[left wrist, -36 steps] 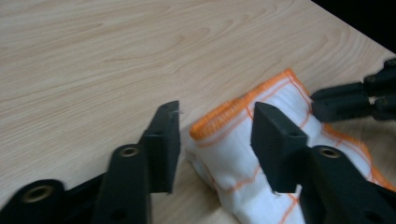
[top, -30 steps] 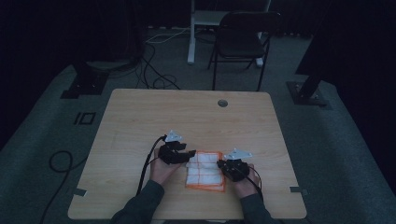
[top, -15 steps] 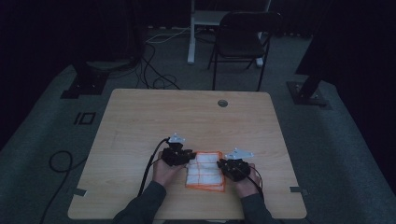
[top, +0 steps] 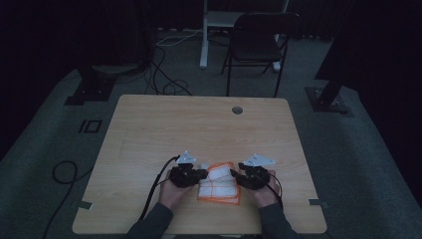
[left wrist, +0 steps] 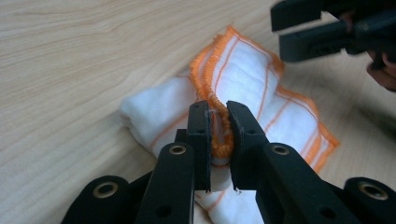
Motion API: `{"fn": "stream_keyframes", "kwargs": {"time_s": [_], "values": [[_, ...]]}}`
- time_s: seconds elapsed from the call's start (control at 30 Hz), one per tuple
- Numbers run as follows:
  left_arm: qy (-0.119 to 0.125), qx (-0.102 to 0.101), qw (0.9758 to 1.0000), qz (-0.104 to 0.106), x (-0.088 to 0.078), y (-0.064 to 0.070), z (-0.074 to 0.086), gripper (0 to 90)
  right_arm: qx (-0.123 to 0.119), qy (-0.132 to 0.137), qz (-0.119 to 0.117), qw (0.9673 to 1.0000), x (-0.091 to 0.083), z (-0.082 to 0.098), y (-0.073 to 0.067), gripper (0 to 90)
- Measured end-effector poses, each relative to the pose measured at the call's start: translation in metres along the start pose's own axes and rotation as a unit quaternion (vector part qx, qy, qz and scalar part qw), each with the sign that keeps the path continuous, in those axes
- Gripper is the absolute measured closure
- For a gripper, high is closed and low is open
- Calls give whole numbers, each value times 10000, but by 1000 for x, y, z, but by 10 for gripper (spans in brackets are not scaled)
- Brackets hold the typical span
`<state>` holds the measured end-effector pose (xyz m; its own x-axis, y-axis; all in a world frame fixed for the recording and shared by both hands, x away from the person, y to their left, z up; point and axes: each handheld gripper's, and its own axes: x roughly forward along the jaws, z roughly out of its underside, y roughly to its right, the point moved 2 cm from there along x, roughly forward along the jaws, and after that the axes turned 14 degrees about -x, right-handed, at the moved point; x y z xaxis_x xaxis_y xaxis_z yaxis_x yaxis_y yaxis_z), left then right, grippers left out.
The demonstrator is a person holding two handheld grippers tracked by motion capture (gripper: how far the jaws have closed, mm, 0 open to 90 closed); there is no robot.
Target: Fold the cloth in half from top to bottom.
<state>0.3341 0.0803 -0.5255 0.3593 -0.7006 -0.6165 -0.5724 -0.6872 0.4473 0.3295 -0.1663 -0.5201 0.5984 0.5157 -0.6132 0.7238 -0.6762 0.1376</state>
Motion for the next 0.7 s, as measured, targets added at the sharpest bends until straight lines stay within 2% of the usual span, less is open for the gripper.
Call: {"fn": "stream_keyframes", "kwargs": {"time_s": [0.13, 0.33, 0.53, 0.7], "values": [[-30, 11, 10000, 61, -1, 2, 7, 805, -1, 52, 33, 10000, -2, -3, 2, 543], [-227, 101, 9995, 180, -3, 8, 26, 781, 53, 140, 113, 9998, -4, -7, 4, 540], [-326, 139, 9991, 238, -7, 10, 34, 756, 127, 140, 258, 9995, -3, -10, 8, 546], [-293, 119, 9991, 296, -11, 11, 38, 720, 73, 173, 294, 9994, -1, -17, 9, 546]]}}
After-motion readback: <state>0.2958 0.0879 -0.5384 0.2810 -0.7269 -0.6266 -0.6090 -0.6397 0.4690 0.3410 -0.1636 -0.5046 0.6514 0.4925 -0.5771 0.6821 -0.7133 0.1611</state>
